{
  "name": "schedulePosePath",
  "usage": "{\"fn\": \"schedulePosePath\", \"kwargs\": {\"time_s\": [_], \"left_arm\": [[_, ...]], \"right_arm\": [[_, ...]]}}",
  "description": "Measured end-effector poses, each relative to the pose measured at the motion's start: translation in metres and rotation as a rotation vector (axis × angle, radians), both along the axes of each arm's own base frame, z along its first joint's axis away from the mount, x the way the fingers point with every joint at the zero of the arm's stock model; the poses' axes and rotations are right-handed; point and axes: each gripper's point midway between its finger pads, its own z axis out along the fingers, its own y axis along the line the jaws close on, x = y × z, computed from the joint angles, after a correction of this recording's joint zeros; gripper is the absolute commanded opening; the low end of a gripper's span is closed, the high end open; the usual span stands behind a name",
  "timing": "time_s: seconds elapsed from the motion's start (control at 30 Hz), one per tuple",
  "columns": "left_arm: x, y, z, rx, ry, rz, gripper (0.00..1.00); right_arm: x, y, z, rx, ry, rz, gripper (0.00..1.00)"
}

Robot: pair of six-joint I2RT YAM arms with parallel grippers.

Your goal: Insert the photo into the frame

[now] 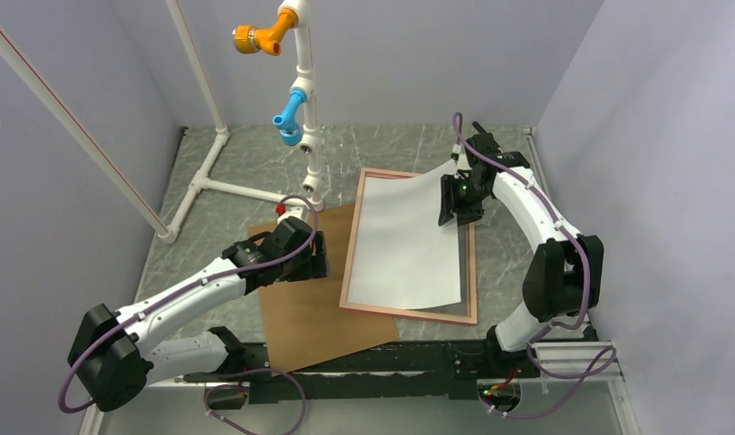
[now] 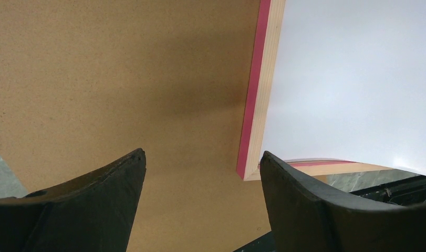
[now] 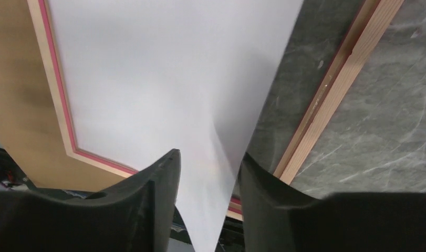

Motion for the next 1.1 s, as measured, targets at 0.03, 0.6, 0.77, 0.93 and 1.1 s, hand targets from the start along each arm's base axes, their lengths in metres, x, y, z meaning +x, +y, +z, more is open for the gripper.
{"fn": "schedulePosePath", "kwargs": {"time_s": [0.03,0.6,0.77,0.93,1.1], "left_arm": [[0.0,0.0,0.0,0.0,0.0,0.0,0.83],[-0.001,-0.013,-0.009,-0.05,0.027,-0.019,0.84],[0.001,-0.025,-0.015,-0.078,0.047,-0.039,0.8],[0.007,-0.048,-0.027,-0.13,0.076,-0.076,0.71],[0.009,-0.063,-0.05,-0.142,0.135,-0.092,0.58]], "right_arm": [[0.001,0.0,0.001,0.0,-0.005,0.0,0.64],[0.005,-0.002,0.044,0.008,-0.186,0.002,0.93],[0.003,0.006,0.049,0.059,-0.214,0.013,0.94],[-0.012,0.027,0.059,0.199,-0.24,0.035,0.94],[-0.026,0.043,0.075,0.315,-0.268,0.06,0.94]]}}
